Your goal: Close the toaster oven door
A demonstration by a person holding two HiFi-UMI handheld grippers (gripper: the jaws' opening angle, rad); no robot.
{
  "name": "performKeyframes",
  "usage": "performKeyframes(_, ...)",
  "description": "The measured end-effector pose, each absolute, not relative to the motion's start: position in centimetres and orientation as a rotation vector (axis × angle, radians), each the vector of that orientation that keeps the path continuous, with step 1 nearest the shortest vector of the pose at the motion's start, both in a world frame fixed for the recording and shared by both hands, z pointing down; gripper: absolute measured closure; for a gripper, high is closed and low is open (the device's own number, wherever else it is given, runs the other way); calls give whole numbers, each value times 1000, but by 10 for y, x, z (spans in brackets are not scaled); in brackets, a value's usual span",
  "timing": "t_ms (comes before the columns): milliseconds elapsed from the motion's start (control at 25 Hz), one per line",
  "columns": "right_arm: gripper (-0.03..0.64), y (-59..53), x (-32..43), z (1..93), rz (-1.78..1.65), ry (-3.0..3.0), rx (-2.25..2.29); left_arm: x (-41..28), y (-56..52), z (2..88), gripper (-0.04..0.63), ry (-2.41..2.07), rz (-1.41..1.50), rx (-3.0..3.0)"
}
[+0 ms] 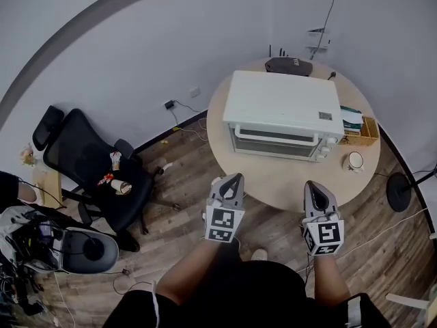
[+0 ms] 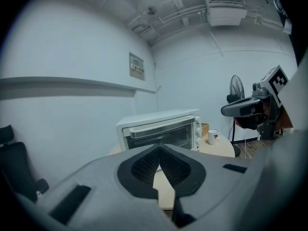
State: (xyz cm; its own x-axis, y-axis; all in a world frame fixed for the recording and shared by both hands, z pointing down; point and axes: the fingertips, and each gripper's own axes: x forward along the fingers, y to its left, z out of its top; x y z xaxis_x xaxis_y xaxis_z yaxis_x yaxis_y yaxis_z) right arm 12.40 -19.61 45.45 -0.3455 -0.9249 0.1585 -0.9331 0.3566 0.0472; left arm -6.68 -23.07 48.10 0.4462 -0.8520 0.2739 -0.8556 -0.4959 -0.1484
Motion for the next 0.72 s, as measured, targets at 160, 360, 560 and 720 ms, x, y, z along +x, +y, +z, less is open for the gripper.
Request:
performKeyframes(160, 620, -190, 125, 452, 70, -2455, 1693, -65, -222, 478, 589, -1558, 473, 2661)
performKeyframes(360, 620, -187, 123, 454, 54, -2454, 1692, -64, -215, 479, 589, -1561, 483, 2673)
performKeyframes(560, 620, -184, 124, 455, 55, -2461, 1697, -65, -210, 477, 589, -1571, 469, 2677)
performKeyframes(720, 620, -183, 125, 452, 45, -2464, 1694, -65, -208, 476, 589, -1565, 468, 2675)
